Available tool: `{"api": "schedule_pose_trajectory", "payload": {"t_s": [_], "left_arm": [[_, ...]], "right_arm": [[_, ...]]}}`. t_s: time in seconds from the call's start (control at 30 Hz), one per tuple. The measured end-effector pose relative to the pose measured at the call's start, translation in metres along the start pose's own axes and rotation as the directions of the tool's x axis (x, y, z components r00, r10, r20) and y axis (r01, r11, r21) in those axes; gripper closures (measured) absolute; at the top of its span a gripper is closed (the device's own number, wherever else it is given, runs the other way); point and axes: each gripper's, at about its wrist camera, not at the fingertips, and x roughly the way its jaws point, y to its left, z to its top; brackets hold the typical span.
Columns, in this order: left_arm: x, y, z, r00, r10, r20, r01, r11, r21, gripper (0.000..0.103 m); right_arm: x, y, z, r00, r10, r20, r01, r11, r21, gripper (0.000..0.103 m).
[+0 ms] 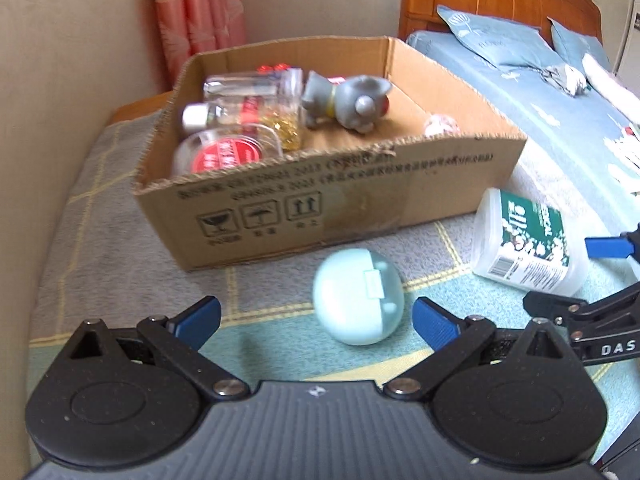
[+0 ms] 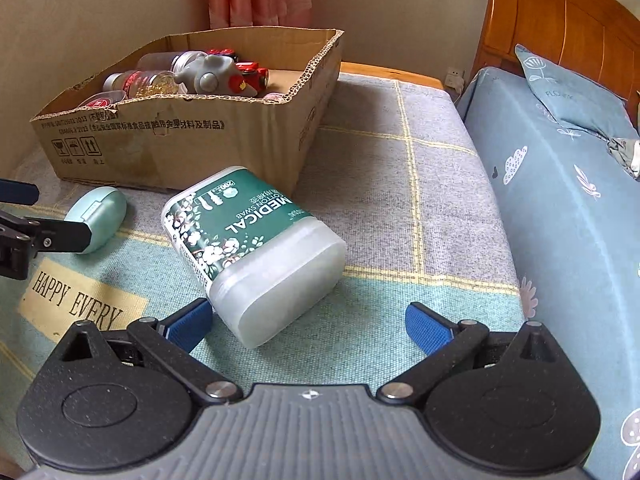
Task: Organize rigid objects
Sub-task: 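Move left tool to the light-blue round case while right tool approaches the MEDICAL bottle, then close left gripper on the blue case while right gripper closes on the MEDICAL bottle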
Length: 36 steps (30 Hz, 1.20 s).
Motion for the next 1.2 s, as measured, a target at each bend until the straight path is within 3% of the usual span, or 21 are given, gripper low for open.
{"api": "schedule_pose_trajectory", "payload": {"t_s": [0.3, 0.43, 0.53, 0.7, 0.97, 1.2], "left_arm": [[0.012, 0.012, -0.009, 0.999, 0.020, -0.028, -0.022, 0.999, -0.048, 0.001], [0.009, 0.005, -0.010, 1.000, 0.006, 0.006, -0.006, 1.000, 0.017, 0.008], [0.009, 0.000, -0.007, 0.999, -0.048, 0.024, 0.047, 0.999, 0.027, 0.025], [0.007, -0.003, -0.003, 0.997, -0.070, 0.035, 0.068, 0.996, 0.049, 0.052], [0.001, 0.013, -0.011, 1.000, -0.020, 0.023, 0.020, 1.000, 0.008, 0.051], [-0.008, 0.035, -0.022, 1.000, 0.015, 0.009, -0.014, 0.999, -0.040, 0.051]], "right_arm": [[-0.001, 0.000, -0.002, 1.000, -0.003, 0.020, 0.003, 1.000, 0.000, 0.000], [-0.001, 0.000, -0.003, 1.000, -0.004, 0.027, 0.004, 1.000, 0.002, 0.000], [-0.002, 0.000, -0.004, 1.000, -0.004, 0.031, 0.004, 1.000, 0.003, 0.000], [-0.003, 0.001, -0.004, 1.000, -0.013, 0.026, 0.013, 1.000, 0.011, 0.000], [-0.009, 0.009, -0.002, 0.998, -0.009, -0.066, 0.010, 1.000, 0.019, 0.000], [-0.020, 0.025, 0.008, 0.994, 0.106, -0.029, -0.105, 0.994, 0.032, 0.000]]}}
